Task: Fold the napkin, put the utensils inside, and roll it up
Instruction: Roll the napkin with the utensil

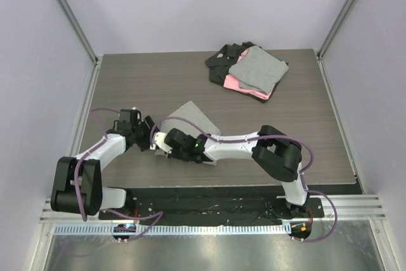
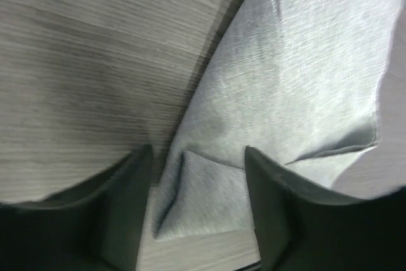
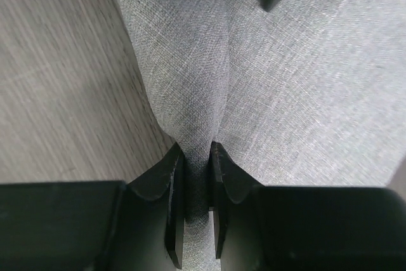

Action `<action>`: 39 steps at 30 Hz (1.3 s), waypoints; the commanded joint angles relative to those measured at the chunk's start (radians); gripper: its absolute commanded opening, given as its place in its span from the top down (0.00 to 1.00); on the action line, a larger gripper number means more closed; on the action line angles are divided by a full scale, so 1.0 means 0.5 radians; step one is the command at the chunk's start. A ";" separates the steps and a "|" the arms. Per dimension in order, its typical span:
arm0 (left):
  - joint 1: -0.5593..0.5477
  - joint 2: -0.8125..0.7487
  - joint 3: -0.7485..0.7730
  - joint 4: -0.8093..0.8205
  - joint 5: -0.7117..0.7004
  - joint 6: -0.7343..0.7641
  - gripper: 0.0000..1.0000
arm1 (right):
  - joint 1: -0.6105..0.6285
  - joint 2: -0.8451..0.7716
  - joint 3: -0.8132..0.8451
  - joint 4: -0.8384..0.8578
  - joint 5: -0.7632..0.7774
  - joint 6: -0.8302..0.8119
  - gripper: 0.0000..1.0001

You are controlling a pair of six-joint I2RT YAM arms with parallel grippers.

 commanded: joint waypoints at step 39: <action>0.021 -0.927 -0.600 0.415 -0.084 -0.025 0.45 | -0.763 0.898 0.798 -0.840 -2.312 0.726 0.90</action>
